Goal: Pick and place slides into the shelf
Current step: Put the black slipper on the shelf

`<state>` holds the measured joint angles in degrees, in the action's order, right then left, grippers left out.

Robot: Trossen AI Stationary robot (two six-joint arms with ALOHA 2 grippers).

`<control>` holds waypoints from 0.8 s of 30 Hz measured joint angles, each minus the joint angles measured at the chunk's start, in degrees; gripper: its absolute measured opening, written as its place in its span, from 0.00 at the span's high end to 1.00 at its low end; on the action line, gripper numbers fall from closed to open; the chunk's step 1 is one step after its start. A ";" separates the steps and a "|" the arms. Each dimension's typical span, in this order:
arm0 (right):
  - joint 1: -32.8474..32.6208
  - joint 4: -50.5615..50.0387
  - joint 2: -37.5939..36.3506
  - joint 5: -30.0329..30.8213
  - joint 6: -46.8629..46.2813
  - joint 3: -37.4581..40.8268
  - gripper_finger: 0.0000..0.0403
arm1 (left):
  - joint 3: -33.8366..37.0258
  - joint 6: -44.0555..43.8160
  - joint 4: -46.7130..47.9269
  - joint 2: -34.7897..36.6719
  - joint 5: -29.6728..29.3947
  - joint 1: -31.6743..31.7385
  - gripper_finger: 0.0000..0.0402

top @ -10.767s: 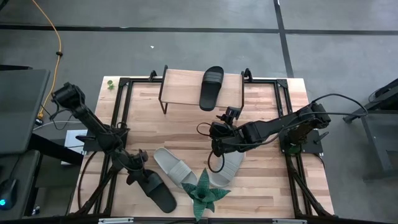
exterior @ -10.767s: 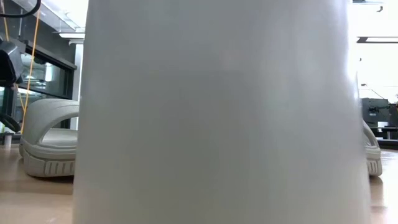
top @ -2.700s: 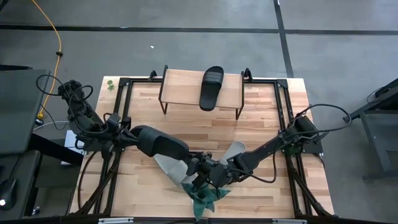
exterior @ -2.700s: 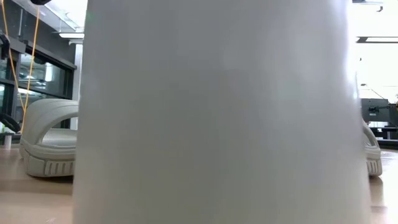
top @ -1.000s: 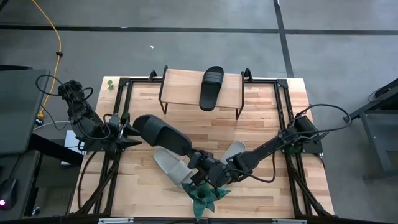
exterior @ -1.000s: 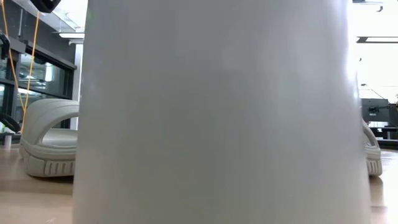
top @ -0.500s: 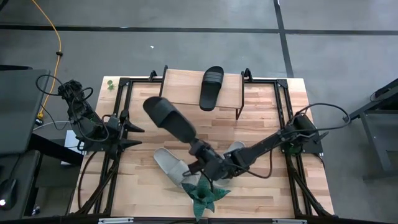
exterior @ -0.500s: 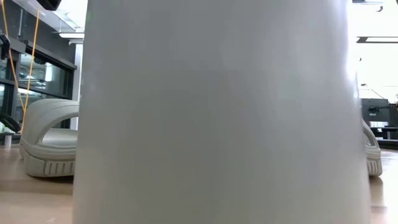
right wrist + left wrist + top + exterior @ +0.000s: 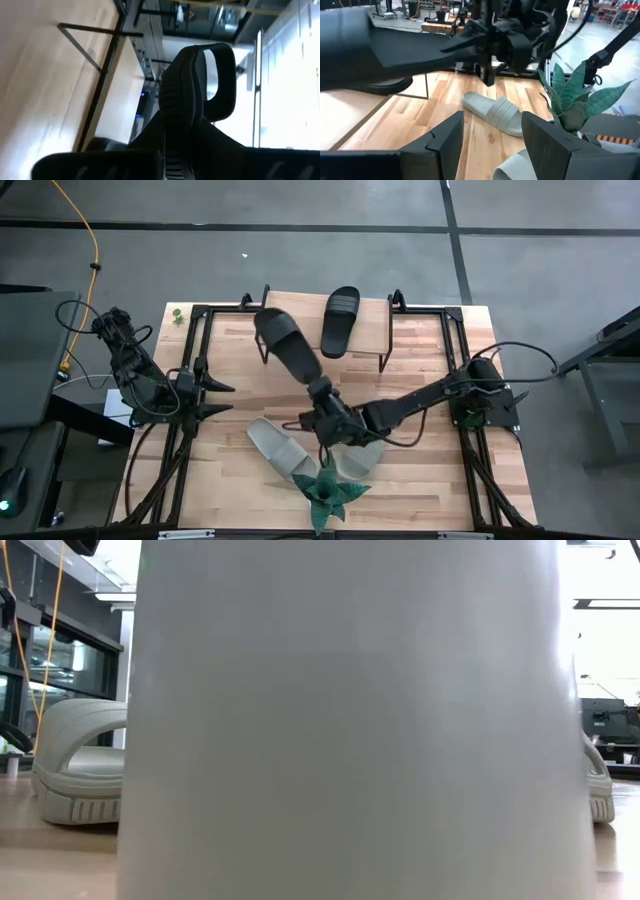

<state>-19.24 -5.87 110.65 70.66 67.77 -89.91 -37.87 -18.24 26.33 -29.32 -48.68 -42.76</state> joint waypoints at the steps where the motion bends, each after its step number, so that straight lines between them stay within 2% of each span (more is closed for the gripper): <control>1: 0.43 -0.52 0.00 0.71 -1.34 -0.02 0.94 | 0.00 -0.02 0.00 -0.37 0.02 0.00 0.54; 5: 1.73 -3.32 -0.01 5.53 -6.07 -0.02 0.94 | 0.00 0.00 0.00 -1.34 0.02 0.00 0.56; 8: 2.23 -6.86 -0.40 6.41 -10.58 -0.02 0.94 | 0.00 -0.02 0.00 -1.34 0.00 0.00 0.57; 10: 2.40 -10.61 -0.74 9.64 -14.20 -0.02 0.94 | 0.00 -0.02 0.02 -1.31 0.00 0.00 0.58; 12: 2.30 -15.68 -1.59 11.62 -19.53 -0.02 0.94 | 0.00 -0.10 0.07 -1.30 0.00 0.00 0.58; 20: 1.14 -41.76 -4.49 12.09 -47.49 -0.02 0.94 | 0.00 -0.09 0.13 -1.31 -0.62 0.00 0.58; 24: 0.55 -51.20 -4.52 12.34 -57.71 -0.02 0.95 | 0.00 -0.04 0.20 -1.29 -1.66 0.02 0.58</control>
<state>-18.69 -57.06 106.13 83.00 10.06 -89.93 -37.87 -18.28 26.52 -30.61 -50.35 -42.74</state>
